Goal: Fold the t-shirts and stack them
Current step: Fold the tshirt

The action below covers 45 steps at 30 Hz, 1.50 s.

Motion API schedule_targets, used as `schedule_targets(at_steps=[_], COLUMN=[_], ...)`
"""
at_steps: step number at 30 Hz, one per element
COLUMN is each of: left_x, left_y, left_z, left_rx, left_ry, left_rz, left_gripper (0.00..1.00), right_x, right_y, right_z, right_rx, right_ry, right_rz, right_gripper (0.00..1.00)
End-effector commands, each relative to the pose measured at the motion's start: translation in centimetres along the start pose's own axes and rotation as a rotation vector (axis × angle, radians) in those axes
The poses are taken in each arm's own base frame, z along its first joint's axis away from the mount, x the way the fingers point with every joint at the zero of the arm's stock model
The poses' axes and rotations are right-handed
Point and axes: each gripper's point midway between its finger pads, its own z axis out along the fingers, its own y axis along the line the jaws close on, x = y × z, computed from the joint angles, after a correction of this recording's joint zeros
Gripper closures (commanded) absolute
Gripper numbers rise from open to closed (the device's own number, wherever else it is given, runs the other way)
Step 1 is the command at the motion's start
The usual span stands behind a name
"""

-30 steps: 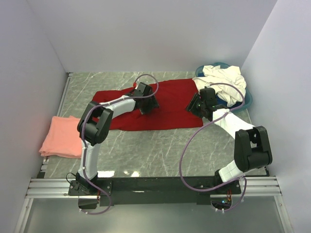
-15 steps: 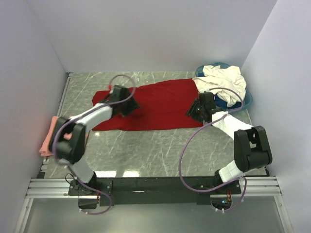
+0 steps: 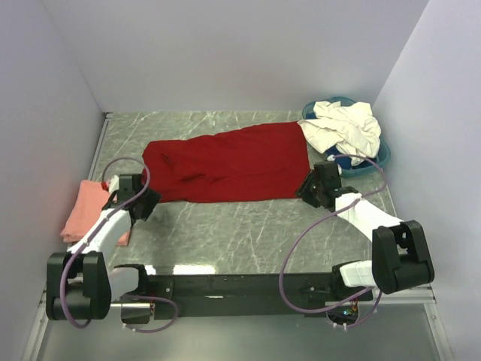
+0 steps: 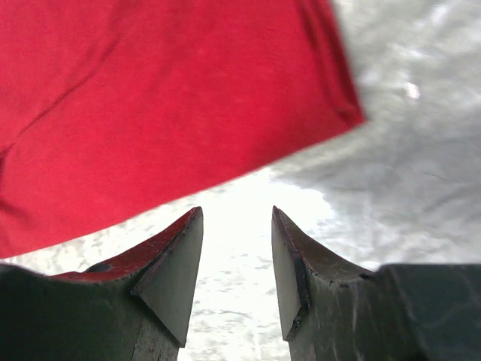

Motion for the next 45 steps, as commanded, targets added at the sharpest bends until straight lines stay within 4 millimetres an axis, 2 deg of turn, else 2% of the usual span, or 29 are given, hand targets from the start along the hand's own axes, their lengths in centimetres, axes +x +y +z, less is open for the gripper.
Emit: schedule_targets(at_steps=[1,3,7,13,18,23,25,31,32,33,35,36,38,39,45], left_x=[-2.6,-3.5,-3.7,-4.1,-4.0,-4.0,-4.0,-4.3,-4.3,-4.5,-4.6,-4.8,-4.8,-4.9,-5.6], left_y=[1.2,2.2,3.5,2.6,2.6,3.0,2.9,2.7,2.6,2.3,2.1,1.9,1.9,2.0,2.6], left_z=[-0.2,0.1,1.5,3.2,3.8,4.0,4.0,3.5,3.4,3.2,3.0,2.8,2.4,2.1,-0.1], left_rx=[-0.022,-0.05,-0.085,-0.053,-0.059,-0.082,-0.087,-0.084,-0.081,-0.069,-0.059,-0.056,-0.063,-0.068,-0.095], left_ry=[-0.1,-0.137,-0.141,-0.132,-0.124,-0.117,-0.114,-0.122,-0.121,-0.125,-0.124,-0.131,-0.13,-0.132,-0.176], left_rz=[-0.08,-0.114,-0.151,-0.16,-0.142,-0.129,-0.126,-0.121,-0.122,-0.126,-0.125,-0.125,-0.126,-0.126,-0.14], left_gripper=[0.42,0.43,0.46,0.48,0.51,0.61,0.69,0.85,0.87,0.93,0.98,0.99,0.99,0.99,0.99], right_x=[-0.6,-0.5,-0.8,-1.4,-1.9,-3.0,-3.6,-5.2,-5.3,-5.2,-5.0,-4.9,-4.7,-5.0,-4.7], right_y=[-1.3,-1.7,-2.9,-3.6,-3.7,-3.8,-3.6,-3.3,-3.3,-3.3,-3.5,-3.6,-3.9,-3.9,-4.4], right_z=[-0.4,-0.4,-0.2,0.6,1.5,2.4,2.7,3.6,3.6,3.7,3.7,3.6,3.1,2.6,0.0], right_rx=[0.026,0.033,0.044,0.062,0.069,0.098,0.1,0.119,0.123,0.124,0.129,0.135,0.146,0.148,0.155], right_ry=[-0.036,-0.038,-0.033,-0.032,-0.042,-0.075,-0.087,-0.121,-0.122,-0.119,-0.11,-0.11,-0.109,-0.121,-0.138], right_rz=[0.033,0.04,0.07,0.097,0.116,0.14,0.149,0.158,0.158,0.152,0.15,0.147,0.144,0.14,0.131], right_gripper=[0.52,0.52,0.52,0.52,0.52,0.52,0.52,0.53,0.54,0.62,0.74,0.88,0.97,1.0,1.0])
